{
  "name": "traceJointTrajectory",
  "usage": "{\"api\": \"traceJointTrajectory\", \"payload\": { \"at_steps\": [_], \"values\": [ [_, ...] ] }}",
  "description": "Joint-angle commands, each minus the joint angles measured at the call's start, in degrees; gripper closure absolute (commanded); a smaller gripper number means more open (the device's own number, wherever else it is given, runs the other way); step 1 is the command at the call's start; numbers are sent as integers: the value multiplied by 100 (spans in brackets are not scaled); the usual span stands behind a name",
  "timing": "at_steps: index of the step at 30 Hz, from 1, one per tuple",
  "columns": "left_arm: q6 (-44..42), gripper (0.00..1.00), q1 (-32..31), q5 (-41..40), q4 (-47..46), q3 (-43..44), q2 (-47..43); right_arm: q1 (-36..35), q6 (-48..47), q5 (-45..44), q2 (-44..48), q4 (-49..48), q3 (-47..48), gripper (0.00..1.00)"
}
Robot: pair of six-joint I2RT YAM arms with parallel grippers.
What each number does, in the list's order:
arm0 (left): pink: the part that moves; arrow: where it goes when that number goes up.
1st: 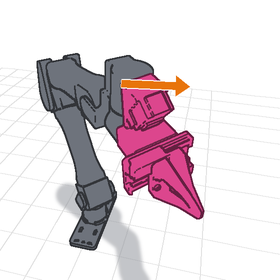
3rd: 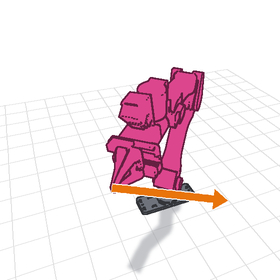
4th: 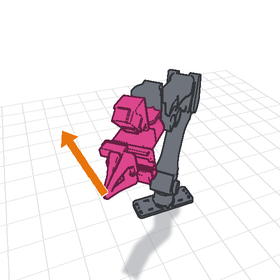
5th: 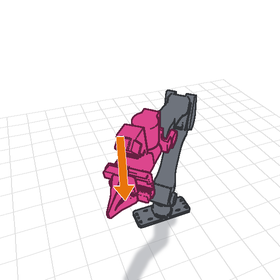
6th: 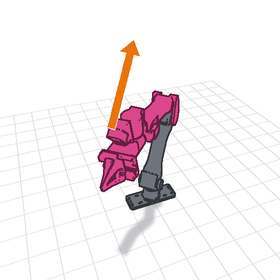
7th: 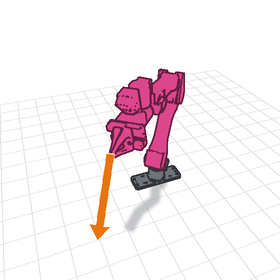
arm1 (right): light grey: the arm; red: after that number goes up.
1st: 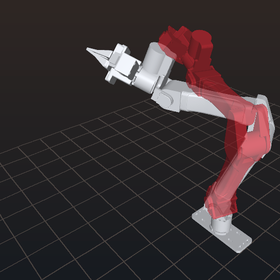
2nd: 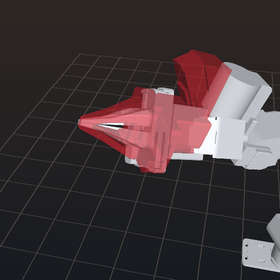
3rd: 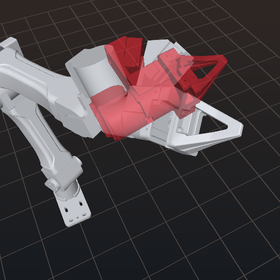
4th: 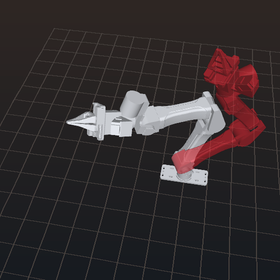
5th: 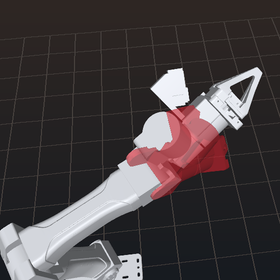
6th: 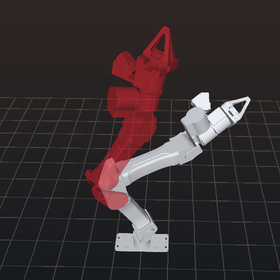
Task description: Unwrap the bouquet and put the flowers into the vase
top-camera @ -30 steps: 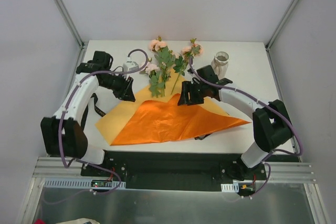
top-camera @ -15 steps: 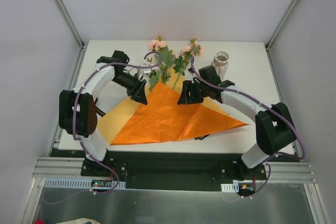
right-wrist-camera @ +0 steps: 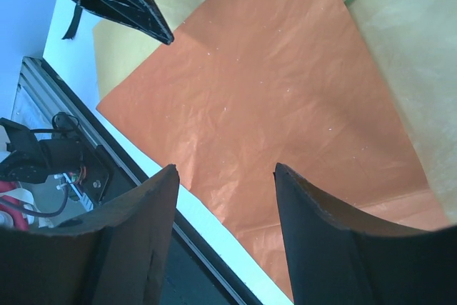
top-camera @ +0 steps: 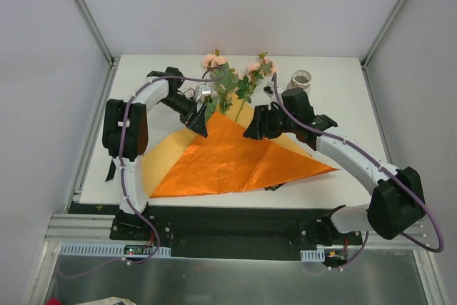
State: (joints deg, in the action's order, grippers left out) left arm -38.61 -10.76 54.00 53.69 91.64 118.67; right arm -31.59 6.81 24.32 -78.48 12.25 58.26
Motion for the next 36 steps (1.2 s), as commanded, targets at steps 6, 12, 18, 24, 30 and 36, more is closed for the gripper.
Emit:
{"api": "traceJointTrajectory", "payload": {
  "at_steps": [6, 12, 18, 24, 30, 36],
  "values": [
    [205, 4, 13, -337, -271, 285, 51, -49, 154, 117, 307, -241, -8, 41],
    [249, 4, -31, -478, -333, 223, 297, -66, 172, 117, 333, -267, -43, 43],
    [222, 8, -145, -416, -368, 232, 402, -57, 224, 161, 289, -311, -8, 48],
    [152, 31, -242, -469, -368, 144, 376, -57, 268, 196, 271, -381, 36, 57],
    [196, 58, -251, -618, -377, 170, 288, -57, 303, 214, 280, -399, 98, 61],
    [196, 100, -303, -706, -395, 197, 227, -57, 312, 223, 307, -390, 115, 65]
  ]
}}
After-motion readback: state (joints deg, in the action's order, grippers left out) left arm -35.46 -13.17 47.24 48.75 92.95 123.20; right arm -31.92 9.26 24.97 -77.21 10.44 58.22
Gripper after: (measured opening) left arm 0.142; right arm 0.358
